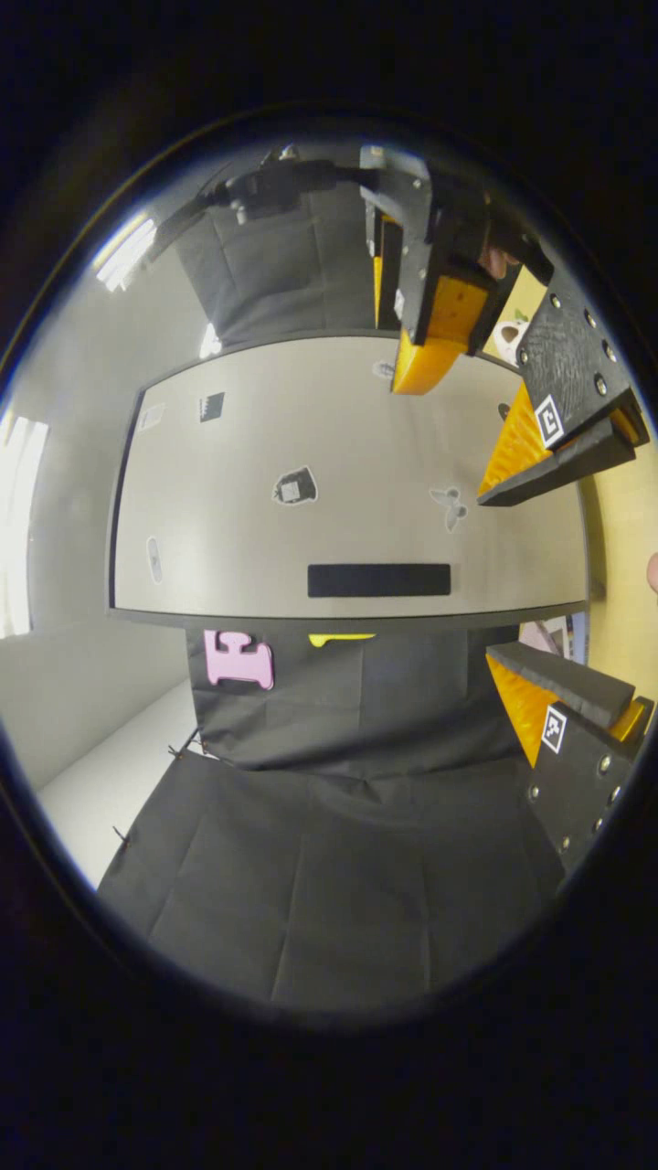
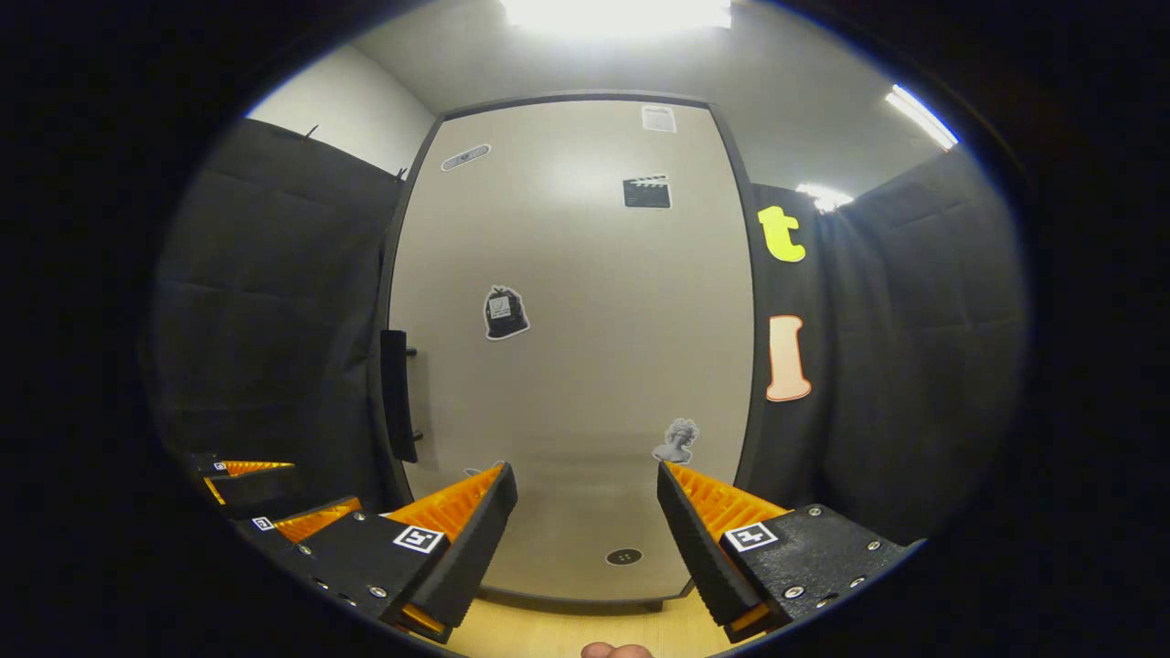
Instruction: Open the cabinet door with the right hand, grasp the bottle in the cabinet with the left hand and place it on the coaster, then close the cabinet door with the right hand.
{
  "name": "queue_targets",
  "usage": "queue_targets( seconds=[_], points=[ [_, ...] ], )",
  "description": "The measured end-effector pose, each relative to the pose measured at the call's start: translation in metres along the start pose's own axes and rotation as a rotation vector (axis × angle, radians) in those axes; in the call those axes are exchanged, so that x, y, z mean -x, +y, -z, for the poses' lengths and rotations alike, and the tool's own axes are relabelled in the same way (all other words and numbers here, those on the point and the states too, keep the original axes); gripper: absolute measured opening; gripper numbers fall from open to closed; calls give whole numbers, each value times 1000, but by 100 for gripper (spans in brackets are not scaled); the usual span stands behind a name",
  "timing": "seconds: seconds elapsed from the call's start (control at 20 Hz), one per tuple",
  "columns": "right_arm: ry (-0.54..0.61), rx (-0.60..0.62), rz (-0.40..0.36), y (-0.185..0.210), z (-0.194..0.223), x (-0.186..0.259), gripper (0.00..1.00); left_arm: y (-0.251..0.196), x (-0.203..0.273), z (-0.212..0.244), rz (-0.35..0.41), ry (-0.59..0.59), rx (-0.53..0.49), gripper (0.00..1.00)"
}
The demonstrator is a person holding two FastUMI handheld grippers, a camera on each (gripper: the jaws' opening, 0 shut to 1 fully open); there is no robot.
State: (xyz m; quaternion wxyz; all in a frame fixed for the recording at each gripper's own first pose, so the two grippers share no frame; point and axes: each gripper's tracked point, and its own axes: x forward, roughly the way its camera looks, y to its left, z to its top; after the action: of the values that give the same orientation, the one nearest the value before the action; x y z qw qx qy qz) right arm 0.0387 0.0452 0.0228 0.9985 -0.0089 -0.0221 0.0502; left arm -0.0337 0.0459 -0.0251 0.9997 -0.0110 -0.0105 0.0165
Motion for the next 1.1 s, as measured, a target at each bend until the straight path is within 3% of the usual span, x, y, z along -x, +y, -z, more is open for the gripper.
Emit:
queue_targets(
  seconds=[0.05,0.2,0.25,0.3,0.4,0.55,0.85,0.9,1.0,1.05,1.1],
  points=[
    [-6,-1,-12,8,-3,-5,95,8,6,3,-10,3,-1,86],
    [-31,7,-55,35,-15,-23,95,34,21,13,-52,13,-14,86],
    [-41,11,-68,44,-17,-28,95,42,27,16,-66,17,-20,92],
    [-50,9,-84,54,-21,-33,95,50,32,20,-79,22,-29,86],
    [-67,6,-117,77,-28,-45,95,68,42,28,-110,31,-45,92],
    [-76,5,-153,109,-29,-62,95,96,56,42,-151,55,-40,92],
    [-14,41,-187,162,-4,-97,93,149,70,65,-210,99,1,93],
    [-10,65,-185,167,-1,-101,91,157,70,68,-212,105,5,86],
    [-35,111,-174,172,-3,-104,76,172,72,77,-216,118,10,86],
    [-39,136,-156,172,-4,-108,58,180,71,80,-219,126,11,86],
    [-35,122,-144,172,-4,-115,46,184,71,83,-216,129,19,86]
  ],
)
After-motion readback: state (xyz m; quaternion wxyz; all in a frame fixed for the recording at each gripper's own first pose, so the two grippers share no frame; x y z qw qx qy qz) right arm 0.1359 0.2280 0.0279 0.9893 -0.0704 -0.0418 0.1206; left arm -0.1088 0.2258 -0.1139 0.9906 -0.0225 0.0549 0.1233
